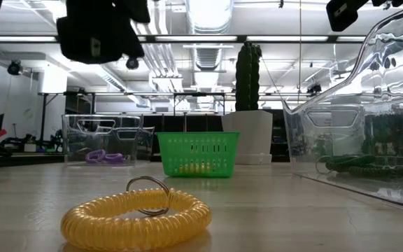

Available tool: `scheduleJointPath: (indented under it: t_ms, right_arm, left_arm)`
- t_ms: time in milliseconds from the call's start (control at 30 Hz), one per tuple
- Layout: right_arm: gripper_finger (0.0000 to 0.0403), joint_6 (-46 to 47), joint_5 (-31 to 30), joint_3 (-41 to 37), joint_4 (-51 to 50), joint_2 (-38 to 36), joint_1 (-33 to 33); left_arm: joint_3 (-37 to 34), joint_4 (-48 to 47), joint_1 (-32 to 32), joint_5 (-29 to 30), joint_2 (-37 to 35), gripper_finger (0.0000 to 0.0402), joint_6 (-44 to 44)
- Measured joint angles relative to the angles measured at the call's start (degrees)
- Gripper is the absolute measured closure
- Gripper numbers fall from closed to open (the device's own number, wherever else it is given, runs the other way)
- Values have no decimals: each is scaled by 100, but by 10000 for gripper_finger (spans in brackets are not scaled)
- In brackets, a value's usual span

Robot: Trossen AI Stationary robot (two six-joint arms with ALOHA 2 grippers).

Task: Sort spring keychains
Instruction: Put the yellow orange keychain into the green bin

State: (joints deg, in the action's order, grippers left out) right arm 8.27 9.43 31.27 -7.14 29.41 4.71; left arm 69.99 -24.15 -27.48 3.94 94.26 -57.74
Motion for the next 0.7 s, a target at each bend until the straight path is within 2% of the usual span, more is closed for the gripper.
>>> scheduleJointPath:
  t_ms: [233, 500, 600, 700]
  right_arm:
    - [321, 4, 0, 0, -11, 0, 0]
    - [335, 41, 0, 0, -34, 0, 0]
    - [333, 55, -2, 0, -34, -2, 0]
    - [329, 71, -2, 0, -34, -1, 1]
  left_arm:
    - [20, 498, -181, 185, 56, 274, -320]
    - [423, 608, -314, 130, 630, 274, -546]
    - [741, 417, -384, 121, 865, 274, -545]
    - [1156, -222, -453, 113, 1153, 274, -546]
